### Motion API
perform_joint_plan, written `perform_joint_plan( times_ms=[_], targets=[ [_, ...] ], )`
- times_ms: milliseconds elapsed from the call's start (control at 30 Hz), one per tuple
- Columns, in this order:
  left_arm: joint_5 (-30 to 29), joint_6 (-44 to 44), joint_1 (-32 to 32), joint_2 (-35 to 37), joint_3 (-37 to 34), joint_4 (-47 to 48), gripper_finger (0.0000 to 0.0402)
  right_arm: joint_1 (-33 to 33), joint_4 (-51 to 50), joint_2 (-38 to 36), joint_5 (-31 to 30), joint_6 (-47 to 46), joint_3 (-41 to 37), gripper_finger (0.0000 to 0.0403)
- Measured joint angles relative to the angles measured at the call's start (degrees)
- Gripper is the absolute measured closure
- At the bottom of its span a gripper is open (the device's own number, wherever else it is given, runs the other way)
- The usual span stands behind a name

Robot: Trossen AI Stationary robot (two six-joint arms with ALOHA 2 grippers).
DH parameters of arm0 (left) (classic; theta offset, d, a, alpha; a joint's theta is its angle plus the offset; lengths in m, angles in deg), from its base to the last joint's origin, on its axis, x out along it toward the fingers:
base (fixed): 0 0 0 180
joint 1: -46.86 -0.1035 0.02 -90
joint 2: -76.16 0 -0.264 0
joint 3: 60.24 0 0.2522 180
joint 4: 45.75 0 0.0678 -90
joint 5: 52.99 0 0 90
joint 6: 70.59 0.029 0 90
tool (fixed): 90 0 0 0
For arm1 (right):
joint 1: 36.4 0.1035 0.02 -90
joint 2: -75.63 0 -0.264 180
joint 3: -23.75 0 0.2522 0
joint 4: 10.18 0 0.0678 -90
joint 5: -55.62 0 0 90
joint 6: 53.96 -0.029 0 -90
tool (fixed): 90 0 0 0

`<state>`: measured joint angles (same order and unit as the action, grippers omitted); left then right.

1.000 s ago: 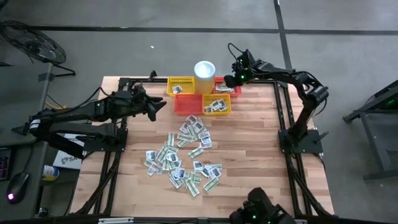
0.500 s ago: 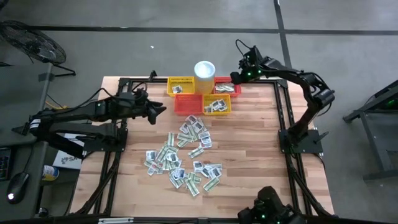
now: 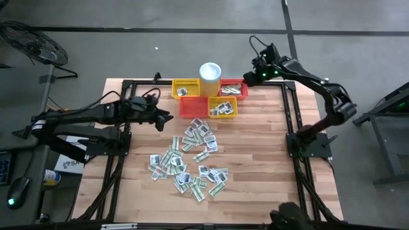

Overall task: Pick & Place First Aid Supplies
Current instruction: Put the black towelette pack into the bottom yellow basket

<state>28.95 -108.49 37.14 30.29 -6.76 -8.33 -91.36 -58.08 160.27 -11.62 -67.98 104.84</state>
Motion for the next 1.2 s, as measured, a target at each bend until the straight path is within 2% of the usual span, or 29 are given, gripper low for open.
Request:
perform_joint_plan(
  times_ms=[267,500,700,933,1200],
  targets=[
    [3.8,-1.8,0.0,-4.3,0.0,1.6,0.0227,2.0,-3.9,-12.1,-4.4,1.5,0.0,0.0226],
    [9.2,-4.4,0.0,-8.5,0.0,3.6,0.0227,8.6,-6.6,-18.8,-8.0,1.2,0.0,0.0226],
    [13.3,-4.4,1.5,-10.8,-0.1,7.1,0.0227,15.7,-6.9,-19.5,-10.9,-0.5,0.0,0.0226],
    [13.1,-4.5,7.6,-11.4,-0.1,11.4,0.0227,25.1,-7.4,-19.4,-17.0,-2.0,0.0,0.0226],
    [9.5,-4.8,14.7,-11.4,-0.1,18.4,0.0227,34.8,-7.7,-19.4,-22.5,-4.1,0.0,0.0226]
  ],
)
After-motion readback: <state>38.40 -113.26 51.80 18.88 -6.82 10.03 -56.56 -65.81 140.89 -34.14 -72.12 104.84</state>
